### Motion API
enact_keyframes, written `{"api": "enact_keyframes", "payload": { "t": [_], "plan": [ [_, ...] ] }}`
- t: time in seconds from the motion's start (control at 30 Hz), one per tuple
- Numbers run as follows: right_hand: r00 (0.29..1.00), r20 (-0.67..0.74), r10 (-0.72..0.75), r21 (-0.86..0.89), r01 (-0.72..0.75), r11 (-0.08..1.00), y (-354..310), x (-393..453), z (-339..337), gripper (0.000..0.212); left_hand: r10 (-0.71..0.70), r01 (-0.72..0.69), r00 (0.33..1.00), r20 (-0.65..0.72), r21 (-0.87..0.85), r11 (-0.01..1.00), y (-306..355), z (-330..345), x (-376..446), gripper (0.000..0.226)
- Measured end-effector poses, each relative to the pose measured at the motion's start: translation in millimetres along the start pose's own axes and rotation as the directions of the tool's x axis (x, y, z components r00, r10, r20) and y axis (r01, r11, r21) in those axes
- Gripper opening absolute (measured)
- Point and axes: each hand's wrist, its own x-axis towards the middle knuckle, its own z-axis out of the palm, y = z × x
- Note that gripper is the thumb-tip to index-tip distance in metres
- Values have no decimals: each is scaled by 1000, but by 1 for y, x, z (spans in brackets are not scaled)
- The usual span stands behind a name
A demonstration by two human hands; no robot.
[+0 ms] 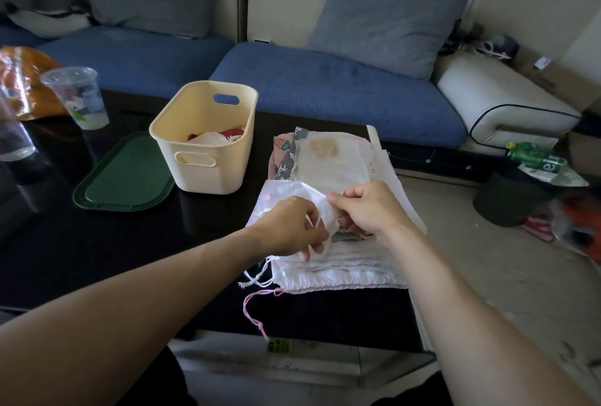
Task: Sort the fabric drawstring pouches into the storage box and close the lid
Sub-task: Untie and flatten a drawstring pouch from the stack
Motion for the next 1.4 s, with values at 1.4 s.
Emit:
{"api": "enact_keyframes", "payload": {
  "t": [1.4],
  "plan": [
    [878,393,-273,65,270,961,-16,-7,7,19,-47,-276,789,-613,-422,864,21,-30,-8,19]
  ]
}}
